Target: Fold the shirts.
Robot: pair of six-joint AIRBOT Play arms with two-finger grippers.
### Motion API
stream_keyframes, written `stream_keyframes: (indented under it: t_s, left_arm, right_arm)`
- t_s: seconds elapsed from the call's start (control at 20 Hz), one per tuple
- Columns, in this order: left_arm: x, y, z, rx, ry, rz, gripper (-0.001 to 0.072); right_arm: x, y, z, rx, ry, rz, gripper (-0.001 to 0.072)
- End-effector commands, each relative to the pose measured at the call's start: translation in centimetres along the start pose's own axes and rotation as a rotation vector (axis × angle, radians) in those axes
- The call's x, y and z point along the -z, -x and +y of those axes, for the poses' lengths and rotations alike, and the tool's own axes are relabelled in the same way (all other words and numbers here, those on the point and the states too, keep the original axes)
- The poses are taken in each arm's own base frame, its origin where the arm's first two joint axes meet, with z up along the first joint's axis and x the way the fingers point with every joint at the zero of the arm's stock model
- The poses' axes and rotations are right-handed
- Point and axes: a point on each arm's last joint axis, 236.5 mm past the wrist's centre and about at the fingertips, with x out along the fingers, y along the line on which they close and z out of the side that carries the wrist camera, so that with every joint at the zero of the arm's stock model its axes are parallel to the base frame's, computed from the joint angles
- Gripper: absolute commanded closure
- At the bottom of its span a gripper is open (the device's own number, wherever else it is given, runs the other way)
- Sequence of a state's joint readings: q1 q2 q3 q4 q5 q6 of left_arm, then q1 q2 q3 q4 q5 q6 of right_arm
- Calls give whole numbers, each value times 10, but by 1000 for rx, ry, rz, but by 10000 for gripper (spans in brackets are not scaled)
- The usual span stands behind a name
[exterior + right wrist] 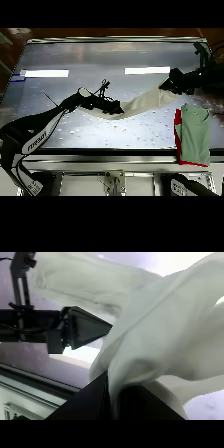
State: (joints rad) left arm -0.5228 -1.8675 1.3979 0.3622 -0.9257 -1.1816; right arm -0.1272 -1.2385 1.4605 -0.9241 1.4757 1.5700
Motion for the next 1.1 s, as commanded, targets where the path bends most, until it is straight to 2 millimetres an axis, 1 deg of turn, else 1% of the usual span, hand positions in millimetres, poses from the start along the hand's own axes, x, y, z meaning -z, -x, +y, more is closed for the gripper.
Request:
stream_keyframes:
  t_s: [0.0,0.1,0.15,0.2,0.25,0.3,0.35,0.4,0.45,0.5,0.6,0.7,0.75,0.8,0.85,0.9,1.0,1.05]
  left_arm:
    - [27,-50,-43,133,113,20,664]
    - [36,-65,-55,193,170,34,664]
    - [37,-68,-57,212,194,41,664]
    - [35,-67,-56,218,202,38,664]
    - [28,-61,-54,223,181,23,666]
    - [15,-49,-52,229,179,-3,666]
    - [-2,-33,-50,235,165,-42,667]
    - [-24,-9,-48,238,146,-97,667]
    - [-47,19,-47,240,123,-160,667]
    - [-69,52,-44,230,103,-225,667]
    - [-114,137,-32,189,55,-385,667]
    - [-143,229,-24,152,17,-541,667]
    - [-150,270,-23,143,2,-605,667]
    - [-151,311,-23,135,-16,-659,667]
    - [-147,342,-24,124,-36,-693,667]
    - [-140,369,-24,99,-63,-713,667]
    - [-121,409,-17,-8,-131,-733,666]
    - [-113,425,-10,-71,-150,-740,666]
  right_arm:
    - [9,20,3,45,16,-26,651]
    - [9,20,2,49,15,-25,651]
    - [8,19,3,49,18,-31,651]
    - [7,18,4,55,27,-37,651]
    - [7,14,7,63,46,-36,651]
    - [8,9,13,70,72,-35,651]
    - [10,2,19,84,109,-32,651]
    - [12,-7,26,94,147,-25,651]
    - [15,-19,35,99,186,-13,651]
    - [18,-33,44,93,216,5,651]
    - [22,-69,64,64,265,35,651]
    - [24,-116,86,29,306,41,651]
    - [24,-140,95,13,321,32,651]
    - [24,-167,106,-7,333,20,651]
    - [26,-193,115,-25,339,8,651]
    - [31,-221,126,-52,333,-1,651]
    - [42,-271,149,-130,266,-24,651]
    - [46,-295,160,-177,199,-45,618]
